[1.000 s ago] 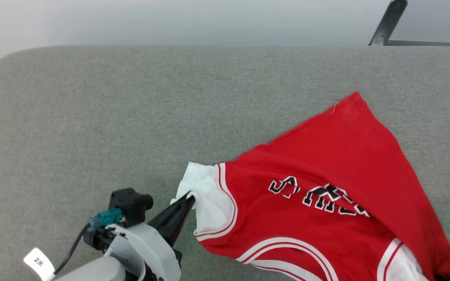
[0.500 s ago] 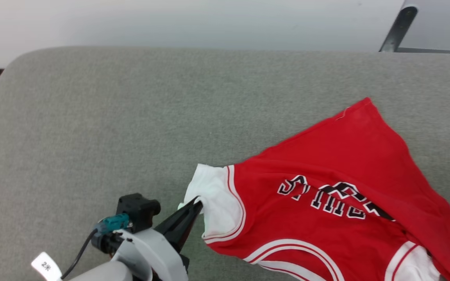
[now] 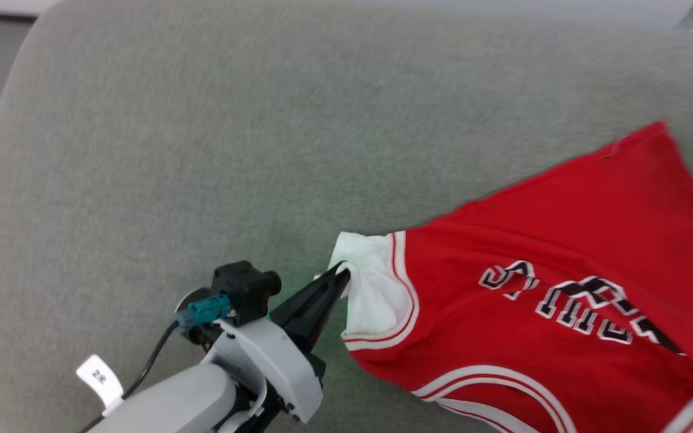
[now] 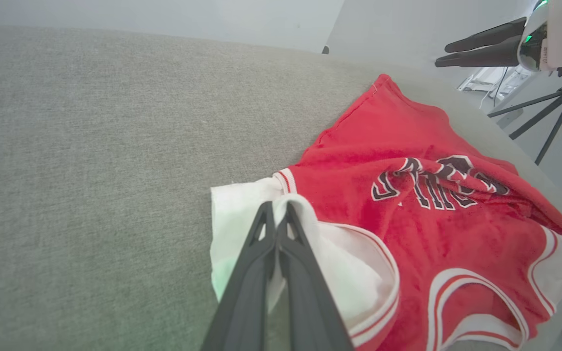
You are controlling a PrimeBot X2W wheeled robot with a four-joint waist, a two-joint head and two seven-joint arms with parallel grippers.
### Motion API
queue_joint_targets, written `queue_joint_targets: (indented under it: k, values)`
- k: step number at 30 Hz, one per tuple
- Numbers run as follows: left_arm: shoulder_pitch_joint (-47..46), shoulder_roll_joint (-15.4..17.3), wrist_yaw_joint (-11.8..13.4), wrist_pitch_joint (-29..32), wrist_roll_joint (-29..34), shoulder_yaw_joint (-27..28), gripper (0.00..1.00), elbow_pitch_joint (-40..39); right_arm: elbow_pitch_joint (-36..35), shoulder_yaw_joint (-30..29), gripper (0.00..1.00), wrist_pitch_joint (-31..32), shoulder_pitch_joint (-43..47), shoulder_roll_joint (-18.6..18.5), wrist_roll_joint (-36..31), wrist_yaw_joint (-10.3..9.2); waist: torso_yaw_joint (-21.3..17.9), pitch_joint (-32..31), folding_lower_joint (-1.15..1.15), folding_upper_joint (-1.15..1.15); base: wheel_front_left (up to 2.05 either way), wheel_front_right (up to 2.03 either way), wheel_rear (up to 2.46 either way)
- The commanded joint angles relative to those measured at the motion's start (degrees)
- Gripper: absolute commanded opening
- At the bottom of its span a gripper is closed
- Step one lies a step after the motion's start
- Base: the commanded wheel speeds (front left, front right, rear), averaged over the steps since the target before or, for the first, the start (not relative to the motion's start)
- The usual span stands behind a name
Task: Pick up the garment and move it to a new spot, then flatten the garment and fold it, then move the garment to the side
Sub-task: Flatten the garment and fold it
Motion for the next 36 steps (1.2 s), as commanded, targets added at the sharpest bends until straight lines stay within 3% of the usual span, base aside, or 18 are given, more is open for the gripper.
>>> queue_joint_targets:
  k: [1,9,10,12,13,18,25,31,34,36]
  values:
    - [-0.9,-0.7,-0.5,-0.4,0.5,0.2,0.00,0.5,2.3,1.6,1.00,-0.8,-2.3,0.3,0.0,-0.03,4.3,4.9,0.00,0.00,0.00,0.00,0.00]
    - [-2.1,-2.7,-1.5,-1.3,1.3,0.3,0.00,2.6,11.3,12.9,1.00,-0.2,-6.2,-0.1,4.7,0.02,5.8,6.5,0.00,0.00,0.00,0.00,0.00]
    - [-2.2,-2.8,-1.5,-1.4,1.3,0.4,0.00,2.8,11.5,14.2,0.87,-0.3,-5.9,0.0,5.8,0.02,5.7,6.4,0.00,0.00,0.00,0.00,0.00]
    - [-2.3,-2.9,-1.7,-1.6,1.3,0.6,0.00,3.2,12.1,16.2,0.05,-0.9,-6.3,0.2,7.4,0.16,5.4,6.0,0.00,0.00,0.00,0.00,0.00]
    - [-2.3,-3.0,-1.8,-1.6,1.3,0.6,0.00,3.3,12.4,16.9,0.00,-1.5,-6.4,0.3,8.0,0.16,5.2,5.7,0.00,0.00,0.00,0.00,0.00]
    - [-1.1,-2.8,-2.8,-2.4,-0.8,2.4,0.00,3.6,14.5,17.7,0.00,-6.4,-8.3,0.9,11.0,0.13,4.1,2.7,0.00,0.00,0.00,0.00,0.00]
    - [0.6,-0.6,-5.7,-3.3,-6.0,8.5,0.00,4.6,18.6,13.2,0.00,-15.3,-10.3,3.2,17.4,0.00,1.7,-1.5,0.00,0.00,0.00,0.00,0.00]
    - [-8.0,0.2,-7.7,0.2,-7.5,12.0,0.00,9.4,24.1,7.0,0.00,-23.7,-14.6,5.1,20.2,-0.01,0.4,-1.9,0.00,0.00,0.00,0.00,0.00]
    - [-15.3,-0.8,-7.1,1.5,-7.6,14.7,0.00,14.3,27.5,3.3,0.00,-28.9,-19.3,6.3,19.2,-0.02,-0.6,-0.9,0.00,0.00,0.00,0.00,0.00]
    - [-20.3,-2.6,-8.1,2.4,-9.4,16.9,0.00,18.0,30.3,1.1,0.00,-31.9,-23.1,7.6,18.2,-0.04,-1.4,0.2,0.00,0.00,0.00,0.00,0.00]
